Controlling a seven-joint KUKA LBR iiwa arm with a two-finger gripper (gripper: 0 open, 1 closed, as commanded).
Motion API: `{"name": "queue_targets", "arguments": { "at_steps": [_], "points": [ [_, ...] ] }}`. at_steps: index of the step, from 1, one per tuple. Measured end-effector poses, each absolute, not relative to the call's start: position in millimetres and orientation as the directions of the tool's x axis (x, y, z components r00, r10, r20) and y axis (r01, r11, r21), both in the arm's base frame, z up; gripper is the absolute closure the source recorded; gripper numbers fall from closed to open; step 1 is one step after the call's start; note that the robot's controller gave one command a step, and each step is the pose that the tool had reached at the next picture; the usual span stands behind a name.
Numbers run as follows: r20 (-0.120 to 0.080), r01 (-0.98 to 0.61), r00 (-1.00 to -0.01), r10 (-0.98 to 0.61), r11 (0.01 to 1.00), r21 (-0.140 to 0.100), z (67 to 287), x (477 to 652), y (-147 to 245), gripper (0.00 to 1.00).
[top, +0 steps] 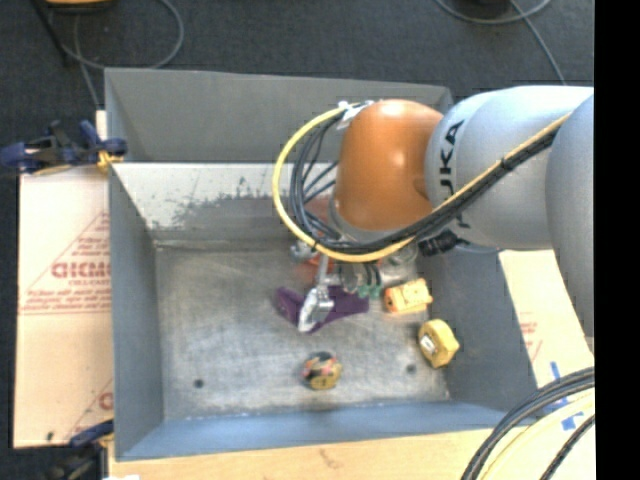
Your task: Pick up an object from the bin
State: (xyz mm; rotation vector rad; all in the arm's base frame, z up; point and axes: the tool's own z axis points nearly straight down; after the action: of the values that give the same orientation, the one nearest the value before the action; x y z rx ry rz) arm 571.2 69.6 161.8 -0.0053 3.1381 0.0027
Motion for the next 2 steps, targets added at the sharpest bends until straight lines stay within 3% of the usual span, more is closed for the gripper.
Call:
{"name": "queue_targets", "arguments": {
  "at_steps": [1, 2],
  "points": [
    [-0.007, 0.095, -0.995, 0.095, 0.995, 0.002, 107.1, 566.5, 34.3, 0.00],
    [0.003, 0.086, -0.996, 0.086, 0.996, -0.001, 110.7, 562.5, -0.1, 0.00]
  ]
}}
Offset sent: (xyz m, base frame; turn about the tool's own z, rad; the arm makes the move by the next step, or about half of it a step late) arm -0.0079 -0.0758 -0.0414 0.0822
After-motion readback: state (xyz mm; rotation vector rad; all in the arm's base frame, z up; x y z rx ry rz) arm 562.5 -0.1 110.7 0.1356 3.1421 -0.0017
